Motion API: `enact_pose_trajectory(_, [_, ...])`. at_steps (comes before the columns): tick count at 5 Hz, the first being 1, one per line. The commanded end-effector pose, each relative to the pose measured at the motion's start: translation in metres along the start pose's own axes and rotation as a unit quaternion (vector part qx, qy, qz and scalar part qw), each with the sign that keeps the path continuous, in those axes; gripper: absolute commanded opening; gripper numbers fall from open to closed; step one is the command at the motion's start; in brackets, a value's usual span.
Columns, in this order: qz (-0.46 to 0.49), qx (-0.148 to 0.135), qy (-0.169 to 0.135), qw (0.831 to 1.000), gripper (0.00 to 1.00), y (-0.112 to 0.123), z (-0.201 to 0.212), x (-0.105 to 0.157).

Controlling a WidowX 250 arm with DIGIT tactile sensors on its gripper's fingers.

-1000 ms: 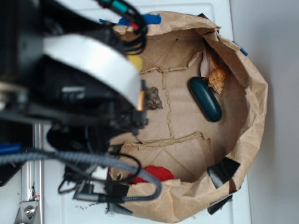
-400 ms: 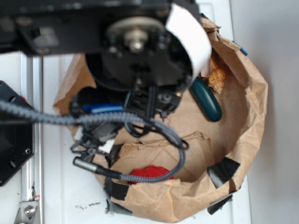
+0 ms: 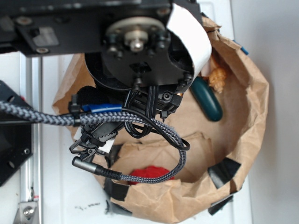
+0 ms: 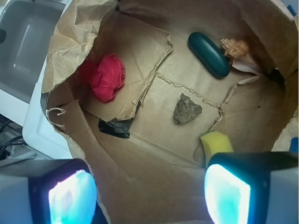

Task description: Grab the green sponge.

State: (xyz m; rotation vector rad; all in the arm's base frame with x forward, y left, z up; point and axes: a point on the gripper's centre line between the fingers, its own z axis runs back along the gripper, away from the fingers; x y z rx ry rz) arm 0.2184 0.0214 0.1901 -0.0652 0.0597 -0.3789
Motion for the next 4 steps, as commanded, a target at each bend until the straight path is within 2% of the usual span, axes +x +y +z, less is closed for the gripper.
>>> enact_pose_trajectory(1, [-0.065, 0.039, -0.076, 0.994, 1.00, 0.050, -0.016, 0.032])
enact_pose_trajectory(2, [-0.083, 0.019, -0.073, 0.994, 1.00, 0.066, -0.033, 0.036])
enact_pose_trajectory(3, [-0.115, 0.024, -0.058, 0.991, 1.00, 0.063, -0.051, 0.023])
enact_pose_trajectory(4, [-0.152, 0.031, -0.031, 0.987, 1.00, 0.056, -0.075, 0.003])
